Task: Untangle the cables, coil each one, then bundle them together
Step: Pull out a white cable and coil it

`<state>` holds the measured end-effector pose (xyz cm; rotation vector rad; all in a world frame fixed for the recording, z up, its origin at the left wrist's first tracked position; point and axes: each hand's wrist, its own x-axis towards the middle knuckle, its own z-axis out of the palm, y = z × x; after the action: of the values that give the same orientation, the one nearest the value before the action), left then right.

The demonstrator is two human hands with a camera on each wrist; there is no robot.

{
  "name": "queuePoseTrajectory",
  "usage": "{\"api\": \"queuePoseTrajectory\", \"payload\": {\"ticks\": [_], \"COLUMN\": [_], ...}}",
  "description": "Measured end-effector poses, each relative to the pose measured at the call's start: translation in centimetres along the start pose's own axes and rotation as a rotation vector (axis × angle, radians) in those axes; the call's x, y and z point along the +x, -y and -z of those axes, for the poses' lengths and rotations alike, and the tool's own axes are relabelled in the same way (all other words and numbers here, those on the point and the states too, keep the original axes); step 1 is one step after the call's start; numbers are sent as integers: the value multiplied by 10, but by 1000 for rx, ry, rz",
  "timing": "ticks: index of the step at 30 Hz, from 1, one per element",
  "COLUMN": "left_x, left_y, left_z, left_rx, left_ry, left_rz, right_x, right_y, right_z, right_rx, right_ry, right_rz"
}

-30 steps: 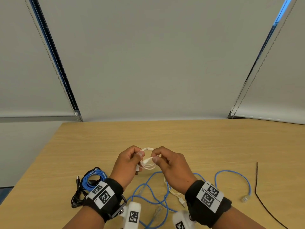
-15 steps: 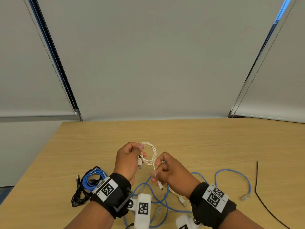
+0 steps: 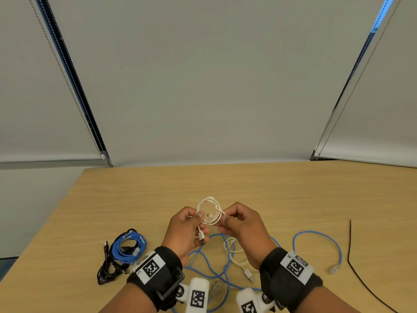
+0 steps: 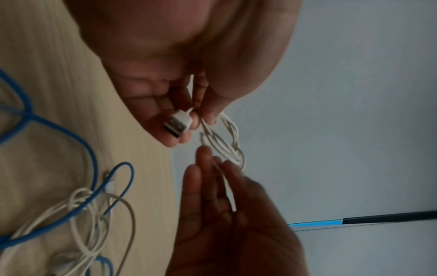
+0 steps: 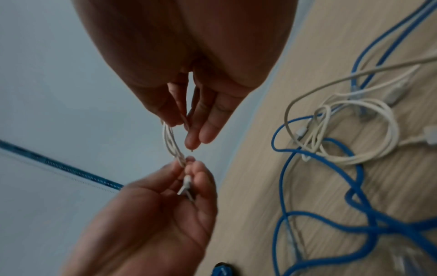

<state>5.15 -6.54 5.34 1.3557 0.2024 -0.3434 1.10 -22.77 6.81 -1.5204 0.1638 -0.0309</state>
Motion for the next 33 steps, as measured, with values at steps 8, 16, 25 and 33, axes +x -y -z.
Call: {"api": "queuePoseTrajectory", "payload": {"ticks": [8,16,25,33], "left_x": [-3,-7,-4,-16], "left_y": [-6,-2,-5,-6], "left_z": [4,10,12,30], "left_rx": [-1,-180,10,-282], "left_ry": [44,98,-43,136], "left_rz": [-35,-32,-155,-23], "right_x": [-1,2,1,12], "right_y": [-3,-1,0,-4], "right_z": [-2,-3,-16,-20], "right_rx": [570,327,-109,266], "right_ry": [98,111,35,204], "right_rz": [-148,-184,-65,-274]}}
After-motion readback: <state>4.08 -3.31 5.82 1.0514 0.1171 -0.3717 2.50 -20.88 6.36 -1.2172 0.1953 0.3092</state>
